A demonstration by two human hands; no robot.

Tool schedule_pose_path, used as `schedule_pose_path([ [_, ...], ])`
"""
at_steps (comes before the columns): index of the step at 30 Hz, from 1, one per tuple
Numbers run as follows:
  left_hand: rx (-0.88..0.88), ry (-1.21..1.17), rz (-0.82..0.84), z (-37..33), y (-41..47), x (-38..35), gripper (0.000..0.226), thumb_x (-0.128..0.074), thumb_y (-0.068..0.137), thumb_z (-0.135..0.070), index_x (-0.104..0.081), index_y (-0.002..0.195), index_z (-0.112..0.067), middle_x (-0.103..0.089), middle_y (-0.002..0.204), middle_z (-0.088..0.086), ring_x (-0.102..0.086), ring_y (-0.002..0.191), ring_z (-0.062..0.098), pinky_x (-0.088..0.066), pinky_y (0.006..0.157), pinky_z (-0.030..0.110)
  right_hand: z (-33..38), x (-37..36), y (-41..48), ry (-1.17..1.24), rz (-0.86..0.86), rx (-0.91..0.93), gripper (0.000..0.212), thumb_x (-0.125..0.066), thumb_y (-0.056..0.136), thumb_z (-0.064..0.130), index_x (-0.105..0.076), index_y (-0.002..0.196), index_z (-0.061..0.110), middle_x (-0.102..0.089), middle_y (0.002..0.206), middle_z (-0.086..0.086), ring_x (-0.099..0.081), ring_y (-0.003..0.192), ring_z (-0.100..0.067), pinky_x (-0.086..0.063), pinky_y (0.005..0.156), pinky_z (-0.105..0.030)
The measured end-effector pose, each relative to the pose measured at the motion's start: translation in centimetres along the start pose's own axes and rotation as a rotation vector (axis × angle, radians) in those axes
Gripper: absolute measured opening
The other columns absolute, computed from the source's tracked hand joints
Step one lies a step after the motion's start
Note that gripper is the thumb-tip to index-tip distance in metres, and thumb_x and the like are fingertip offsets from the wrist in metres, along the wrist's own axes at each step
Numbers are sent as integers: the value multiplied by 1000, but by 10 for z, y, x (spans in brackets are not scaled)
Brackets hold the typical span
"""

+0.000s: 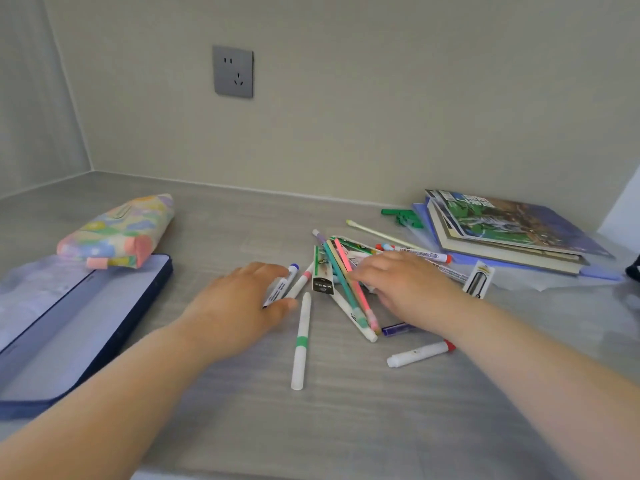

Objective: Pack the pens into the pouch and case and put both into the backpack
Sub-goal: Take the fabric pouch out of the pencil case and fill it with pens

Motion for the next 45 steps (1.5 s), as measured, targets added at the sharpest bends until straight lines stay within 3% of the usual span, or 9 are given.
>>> schedule_pose_path([
  [8,-35,32,24,20,8,-27,56,-42,82,-54,-32,133,-30,-43,137,-9,-37,125,12,-25,103,25,7,-25,21,-176,133,172,44,-46,89,20,-39,132,23,-45,137,-5,-37,125,-24,-28,103,-38],
  [20,-69,-7,32,24,7,-30,56,-43,82,-54,-27,133,-35,-38,137,-16,-32,126,8,-24,105,22,0,-33,19,-231,235,160,36,-52,85,20,-45,119,11,-44,132,-9,-40,120,-25,-39,96,-42],
  [22,-70,-10,32,24,7,-30,57,-42,82,-55,-27,133,-36,-38,137,-16,-31,127,7,-24,106,22,4,-28,18,-205,192,177,28,-51,86,19,-51,113,11,-52,126,-8,-46,116,-26,-44,92,-41],
  [27,-66,-30,31,23,6,-29,56,-43,81,-54,-28,133,-36,-39,136,-17,-32,126,6,-24,104,21,16,4,17,-184,-151,250,9,-73,61,28,-72,69,24,-75,80,8,-70,73,-14,-56,65,-21],
  [32,-56,-89,-34,20,6,-22,51,-48,82,-49,-37,129,-32,-45,131,-14,-36,123,8,-25,100,20,13,35,14,-300,-466,249,25,-48,75,13,-72,69,17,-77,87,1,-70,91,-29,-43,94,-43],
  [35,-22,-100,-94,19,9,-4,44,-51,83,-43,-44,125,-29,-45,134,-9,-37,126,12,-25,102,24,7,34,24,-341,-258,218,18,-56,69,8,-70,74,16,-73,70,0,-70,76,-23,-56,75,-42],
  [38,36,-80,-180,29,15,30,36,-52,84,-35,-52,119,-24,-52,128,-4,-46,115,18,-32,94,25,-7,2,29,-208,169,93,21,-52,86,19,-58,106,19,-66,104,-2,-58,100,-25,-44,81,-34],
  [41,188,-132,-228,59,23,68,21,-52,86,-32,-60,104,-25,-55,104,-8,-44,91,13,-26,72,15,-9,-6,24,-70,165,2,31,-42,86,19,-54,113,28,-61,115,3,-56,103,-23,-37,71,-30],
  [45,410,-92,-239,120,33,101,20,-48,87,-25,-61,103,-21,-61,116,3,-53,101,25,-34,83,26,1,-12,25,-108,148,58,32,-45,82,29,-54,113,30,-57,112,4,-57,98,-23,-32,64,-29],
])
Point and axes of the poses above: each hand's wrist, its own y-axis towards the middle knuckle, its own x-axis out of the back of the hand, z = x × y, the point moved 7 cm from there along y, towards the middle knuckle
